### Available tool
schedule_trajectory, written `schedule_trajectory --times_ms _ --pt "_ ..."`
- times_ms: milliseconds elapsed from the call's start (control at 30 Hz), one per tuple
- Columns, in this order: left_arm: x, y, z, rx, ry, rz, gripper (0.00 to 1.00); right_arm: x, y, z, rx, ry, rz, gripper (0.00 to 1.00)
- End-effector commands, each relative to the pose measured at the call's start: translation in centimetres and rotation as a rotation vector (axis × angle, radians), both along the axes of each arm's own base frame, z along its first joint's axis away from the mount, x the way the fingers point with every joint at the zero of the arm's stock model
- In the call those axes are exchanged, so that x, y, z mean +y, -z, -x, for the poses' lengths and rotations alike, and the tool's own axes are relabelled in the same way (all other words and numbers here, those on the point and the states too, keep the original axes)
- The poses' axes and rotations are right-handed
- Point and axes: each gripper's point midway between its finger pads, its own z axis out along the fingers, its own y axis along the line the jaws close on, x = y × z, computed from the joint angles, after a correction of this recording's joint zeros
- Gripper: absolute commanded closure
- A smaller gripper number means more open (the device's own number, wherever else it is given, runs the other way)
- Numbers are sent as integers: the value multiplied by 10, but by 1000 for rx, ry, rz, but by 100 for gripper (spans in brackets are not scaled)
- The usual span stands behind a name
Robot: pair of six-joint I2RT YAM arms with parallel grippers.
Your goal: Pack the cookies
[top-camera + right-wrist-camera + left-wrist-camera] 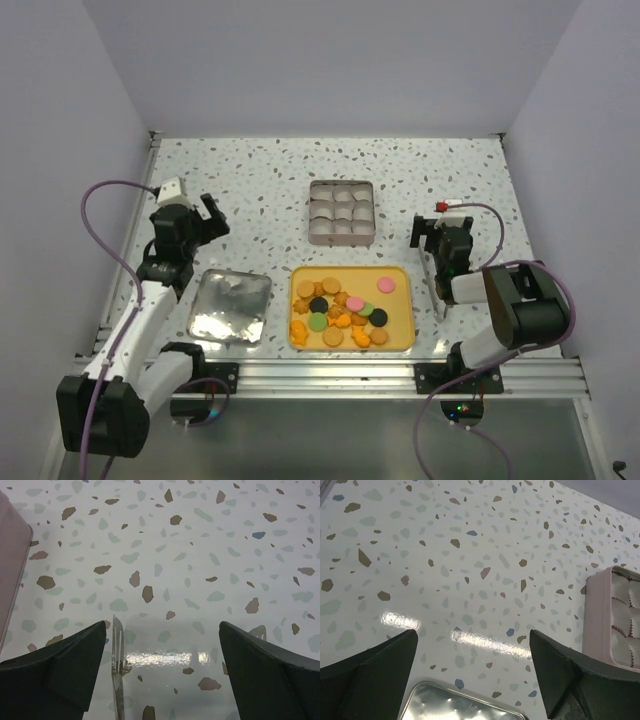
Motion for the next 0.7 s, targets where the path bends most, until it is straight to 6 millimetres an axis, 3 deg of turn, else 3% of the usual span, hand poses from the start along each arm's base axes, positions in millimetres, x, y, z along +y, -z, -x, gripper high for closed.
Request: schedule_trajectory --times_ms 0,67,133,167,200,267,300,367,467,667 --pt "9 -15 17 25 -103 69 0 0 -19 -8 -69 4 -13 1" --pt "7 -17 23 41 -102 83 0 0 -18 -8 -69 4 -13 1" --pt "-7 -31 23 48 -18 106 0 0 -19 -8 -71 4 -13 1" --pt "-11 -27 34 114 3 113 0 0 -18 -8 -68 4 -11 1" --pt "-20 -43 34 99 41 145 0 0 -18 -8 -68 4 -11 1" --pt "-21 -45 47 155 27 173 0 0 -18 -8 -66 4 -11 1" --pt "-21 -59 49 146 19 184 0 0 -18 -8 -68 4 -11 1" --pt "-13 -54 65 220 -16 159 0 0 -19 -8 -69 4 -11 1" --pt "26 -54 94 292 -214 51 0 0 -19 -8 -69 6 -11 1" --pt "17 -93 103 155 -108 44 0 -2 -19 -9 -77 15 -11 1"
